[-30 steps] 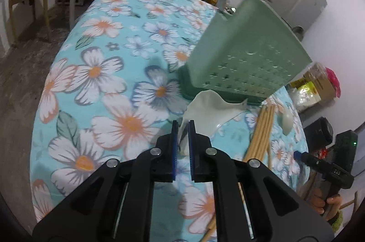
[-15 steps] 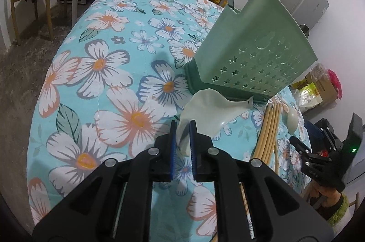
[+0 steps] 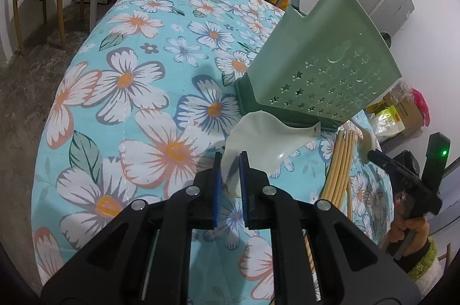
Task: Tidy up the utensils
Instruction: 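Grasp the white ladle handle with the right tool while the left tool holds the paddle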
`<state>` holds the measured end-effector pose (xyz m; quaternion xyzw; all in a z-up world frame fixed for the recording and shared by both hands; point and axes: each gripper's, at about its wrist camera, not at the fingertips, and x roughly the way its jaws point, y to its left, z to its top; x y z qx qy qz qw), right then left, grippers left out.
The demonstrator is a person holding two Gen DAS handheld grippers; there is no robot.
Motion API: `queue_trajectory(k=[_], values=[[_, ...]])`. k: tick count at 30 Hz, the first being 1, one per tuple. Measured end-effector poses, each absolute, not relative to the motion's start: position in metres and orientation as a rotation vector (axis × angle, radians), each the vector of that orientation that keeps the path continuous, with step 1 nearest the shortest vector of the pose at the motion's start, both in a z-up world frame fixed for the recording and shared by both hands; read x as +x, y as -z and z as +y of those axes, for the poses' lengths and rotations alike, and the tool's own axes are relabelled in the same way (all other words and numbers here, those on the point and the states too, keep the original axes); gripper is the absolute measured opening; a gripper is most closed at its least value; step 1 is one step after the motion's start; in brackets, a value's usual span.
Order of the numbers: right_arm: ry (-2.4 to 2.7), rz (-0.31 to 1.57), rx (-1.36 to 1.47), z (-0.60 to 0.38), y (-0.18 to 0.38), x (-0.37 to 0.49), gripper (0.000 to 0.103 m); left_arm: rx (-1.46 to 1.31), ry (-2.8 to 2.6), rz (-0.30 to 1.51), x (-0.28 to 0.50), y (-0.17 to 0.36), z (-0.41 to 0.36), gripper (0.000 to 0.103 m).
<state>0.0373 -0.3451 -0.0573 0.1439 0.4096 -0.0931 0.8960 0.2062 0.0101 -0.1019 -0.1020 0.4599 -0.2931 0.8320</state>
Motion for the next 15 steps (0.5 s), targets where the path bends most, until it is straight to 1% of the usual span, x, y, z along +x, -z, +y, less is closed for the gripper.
queue_trajectory(k=[2,3,5,12,15], values=[[0.148,0.82,0.49,-0.363,0.056,0.025,0.028,-0.216,0.622,0.975,0.206,0.102,0.01,0.011],[0.127,0.804,0.573,-0.371,0.057,0.019,0.027,-0.217,0.621,0.975,0.206,0.102,0.01,0.011],[0.134,0.786,0.651,-0.381,0.059,0.011,0.026,-0.219,0.621,0.975,0.206,0.102,0.01,0.011],[0.224,0.797,0.513,-0.371,0.06,0.011,0.027,-0.219,0.621,0.975,0.206,0.102,0.01,0.011],[0.246,0.796,0.408,-0.363,0.058,0.02,0.036,-0.218,0.62,0.975,0.206,0.102,0.01,0.011]])
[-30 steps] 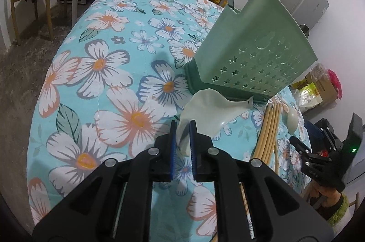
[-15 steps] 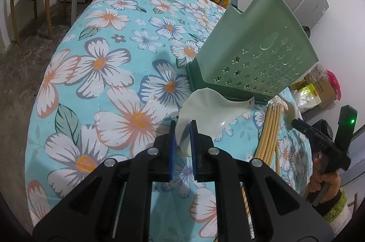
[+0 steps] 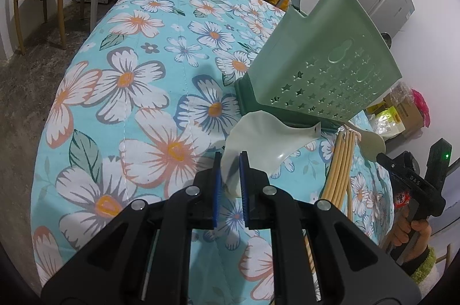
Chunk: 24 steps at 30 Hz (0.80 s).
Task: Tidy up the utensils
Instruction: 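Grasp the white ladle handle with the right tool while the left tool holds the paddle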
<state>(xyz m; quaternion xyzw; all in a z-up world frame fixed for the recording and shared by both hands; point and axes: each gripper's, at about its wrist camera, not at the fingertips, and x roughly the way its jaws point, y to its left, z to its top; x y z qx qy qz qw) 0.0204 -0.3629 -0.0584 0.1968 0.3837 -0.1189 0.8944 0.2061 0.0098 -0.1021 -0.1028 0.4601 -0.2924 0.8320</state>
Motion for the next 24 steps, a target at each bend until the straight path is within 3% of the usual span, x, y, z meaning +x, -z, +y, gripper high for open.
queue_trajectory(k=[6,8,11,19,24], values=[[0.283,0.794,0.232,-0.348,0.063,0.035,0.037,-0.22,0.612,0.98,0.207,0.103,0.01,0.012],[0.299,0.79,0.206,-0.345,0.064,0.036,0.018,-0.223,0.612,0.99,0.207,0.103,0.01,0.012],[0.335,0.765,0.199,-0.342,0.059,0.033,0.012,-0.237,0.619,1.006,0.205,0.105,0.012,0.014],[0.415,0.712,0.211,-0.349,0.034,0.012,0.007,-0.29,0.643,1.038,0.201,0.106,0.015,0.025],[0.452,0.682,0.162,-0.344,0.018,-0.004,0.006,-0.328,0.617,1.032,0.201,0.108,0.014,0.025]])
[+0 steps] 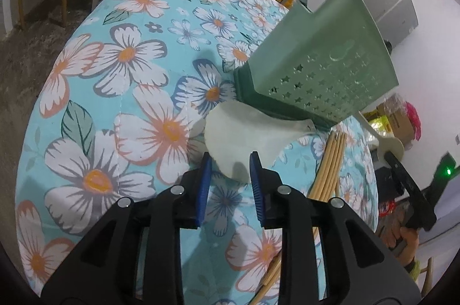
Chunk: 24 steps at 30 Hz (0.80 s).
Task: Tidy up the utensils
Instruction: 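Grasp the white ladle handle with the right tool while the left tool holds the paddle, then lower the paddle and ladle into the green holder and open both tools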
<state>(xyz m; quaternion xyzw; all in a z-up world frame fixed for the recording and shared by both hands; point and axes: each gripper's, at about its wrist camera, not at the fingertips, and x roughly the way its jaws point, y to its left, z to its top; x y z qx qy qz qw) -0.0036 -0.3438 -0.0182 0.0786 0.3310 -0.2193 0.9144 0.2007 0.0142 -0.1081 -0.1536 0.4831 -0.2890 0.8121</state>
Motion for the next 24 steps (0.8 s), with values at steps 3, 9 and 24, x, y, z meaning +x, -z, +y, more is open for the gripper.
queue_trajectory(k=[3,9,24], values=[[0.458,0.662,0.157,-0.341,0.009,-0.013,0.006,-0.361,0.577,1.016,0.203,0.109,0.014,0.017],[0.473,0.617,0.137,-0.337,-0.013,-0.03,0.006,-0.297,0.559,0.902,0.196,0.084,0.013,0.006],[0.476,0.541,0.115,-0.333,-0.036,-0.046,0.006,0.081,0.588,0.433,0.129,-0.075,0.015,0.001]])
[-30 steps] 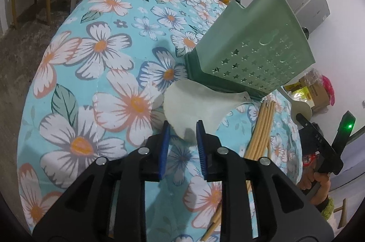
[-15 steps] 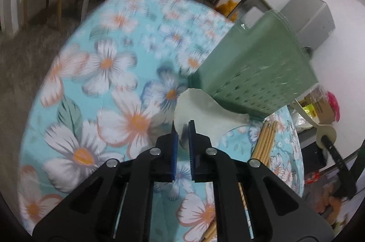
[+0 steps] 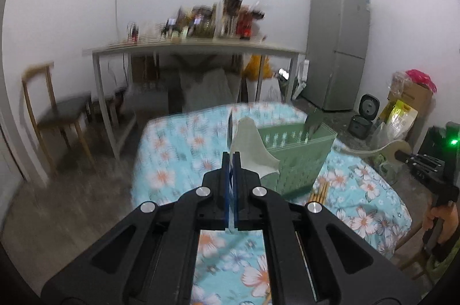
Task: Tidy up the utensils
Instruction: 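Lower the paddle and ladle into the green holder and open both tools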
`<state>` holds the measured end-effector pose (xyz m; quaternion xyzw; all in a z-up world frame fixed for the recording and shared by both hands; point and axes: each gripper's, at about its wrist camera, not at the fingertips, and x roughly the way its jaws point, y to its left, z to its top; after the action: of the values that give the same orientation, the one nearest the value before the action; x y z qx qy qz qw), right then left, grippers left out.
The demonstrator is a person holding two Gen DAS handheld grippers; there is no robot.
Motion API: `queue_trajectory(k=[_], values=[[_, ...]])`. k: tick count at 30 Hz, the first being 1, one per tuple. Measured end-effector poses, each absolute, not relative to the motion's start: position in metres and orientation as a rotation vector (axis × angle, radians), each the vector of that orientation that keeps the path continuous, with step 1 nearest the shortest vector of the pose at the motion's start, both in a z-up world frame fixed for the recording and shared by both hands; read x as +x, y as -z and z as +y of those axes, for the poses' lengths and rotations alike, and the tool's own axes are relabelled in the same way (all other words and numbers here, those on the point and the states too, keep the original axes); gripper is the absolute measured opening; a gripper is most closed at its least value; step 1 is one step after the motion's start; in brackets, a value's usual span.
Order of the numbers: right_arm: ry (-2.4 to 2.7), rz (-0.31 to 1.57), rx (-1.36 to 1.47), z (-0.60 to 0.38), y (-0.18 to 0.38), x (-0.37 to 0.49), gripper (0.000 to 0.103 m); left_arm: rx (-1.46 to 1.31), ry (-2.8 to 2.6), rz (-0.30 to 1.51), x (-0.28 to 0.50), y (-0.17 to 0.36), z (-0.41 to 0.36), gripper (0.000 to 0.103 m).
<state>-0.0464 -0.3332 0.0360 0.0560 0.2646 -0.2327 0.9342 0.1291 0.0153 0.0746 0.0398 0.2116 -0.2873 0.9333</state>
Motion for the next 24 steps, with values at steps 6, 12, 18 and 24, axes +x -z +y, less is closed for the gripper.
queue_trajectory(k=[6,12,18,24], values=[[0.468,0.524,0.142,-0.337,-0.038,-0.052,0.006,0.197,0.555,0.29,0.119,-0.117,0.005,0.001],[0.468,0.512,0.154,-0.34,-0.04,-0.056,0.006,0.363,0.504,0.279,0.133,-0.111,-0.03,0.001],[0.469,0.507,0.159,-0.343,-0.041,-0.058,0.006,0.429,0.514,0.358,0.156,-0.091,-0.049,0.001],[0.461,0.509,0.163,-0.343,-0.041,-0.057,0.006,0.438,0.558,0.414,0.172,-0.082,-0.059,0.001]])
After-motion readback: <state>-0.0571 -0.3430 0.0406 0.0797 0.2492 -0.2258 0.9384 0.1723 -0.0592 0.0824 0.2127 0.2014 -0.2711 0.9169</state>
